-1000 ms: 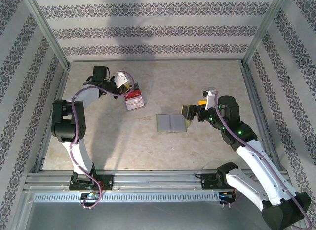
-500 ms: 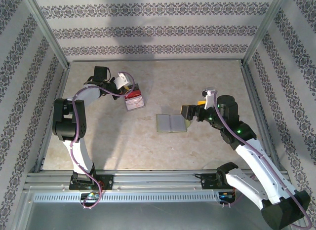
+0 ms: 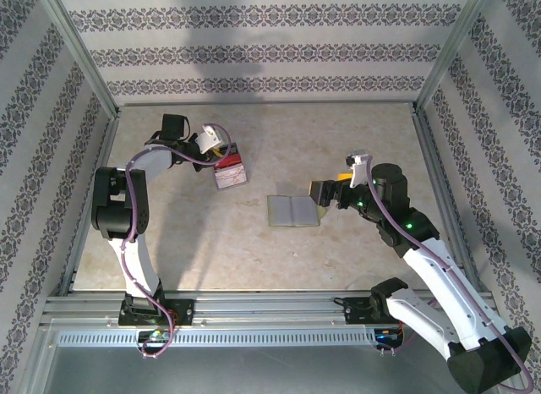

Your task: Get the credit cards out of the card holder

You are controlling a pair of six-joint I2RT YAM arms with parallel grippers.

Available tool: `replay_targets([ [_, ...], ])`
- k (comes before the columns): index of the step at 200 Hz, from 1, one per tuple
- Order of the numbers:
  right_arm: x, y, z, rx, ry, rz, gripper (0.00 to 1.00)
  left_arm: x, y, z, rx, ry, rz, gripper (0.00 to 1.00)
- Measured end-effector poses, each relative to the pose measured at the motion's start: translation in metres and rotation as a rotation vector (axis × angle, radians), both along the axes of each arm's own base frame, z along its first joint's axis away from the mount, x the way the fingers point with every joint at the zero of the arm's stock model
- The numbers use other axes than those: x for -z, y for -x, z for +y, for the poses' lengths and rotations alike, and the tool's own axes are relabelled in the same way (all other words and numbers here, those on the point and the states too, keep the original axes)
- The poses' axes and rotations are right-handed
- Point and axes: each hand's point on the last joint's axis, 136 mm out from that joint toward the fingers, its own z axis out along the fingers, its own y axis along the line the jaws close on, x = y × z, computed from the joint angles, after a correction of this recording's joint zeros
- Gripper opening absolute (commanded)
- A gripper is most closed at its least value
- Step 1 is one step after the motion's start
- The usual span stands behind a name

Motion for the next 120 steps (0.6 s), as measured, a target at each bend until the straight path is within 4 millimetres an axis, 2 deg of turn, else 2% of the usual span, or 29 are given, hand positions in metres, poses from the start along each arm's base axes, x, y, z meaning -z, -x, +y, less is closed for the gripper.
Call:
replay_targets([
  [11,0.001,-0.001,0.0,0.0,0.002,0.004,0.98,0.0,0.0,0.0,-0.001,0.001,0.0,0.28],
  [24,0.004,-0.001,0.002,-0.003,0.009,0.009,0.93,0.0,0.0,0.0,-0.005,0.004,0.001,0.28],
  [43,0.013,0.0,0.009,-0.021,0.043,0.024,0.76,-0.001,0.0,0.0,-0.018,0.013,-0.005,0.33],
  [55,0.025,0.001,0.017,-0.035,0.078,0.052,0.71,-0.003,0.004,0.001,-0.033,0.022,-0.004,0.37],
  [75,0.051,0.002,0.029,-0.062,0.162,0.117,0.69,-0.01,0.011,0.001,-0.056,0.042,-0.015,0.45],
  [93,0.074,0.002,0.037,-0.077,0.231,0.176,0.7,-0.02,0.016,0.001,-0.08,0.064,-0.033,0.56],
  [120,0.093,-0.003,0.035,-0.052,0.293,0.222,0.84,-0.034,0.025,0.003,-0.128,0.102,-0.058,0.77],
])
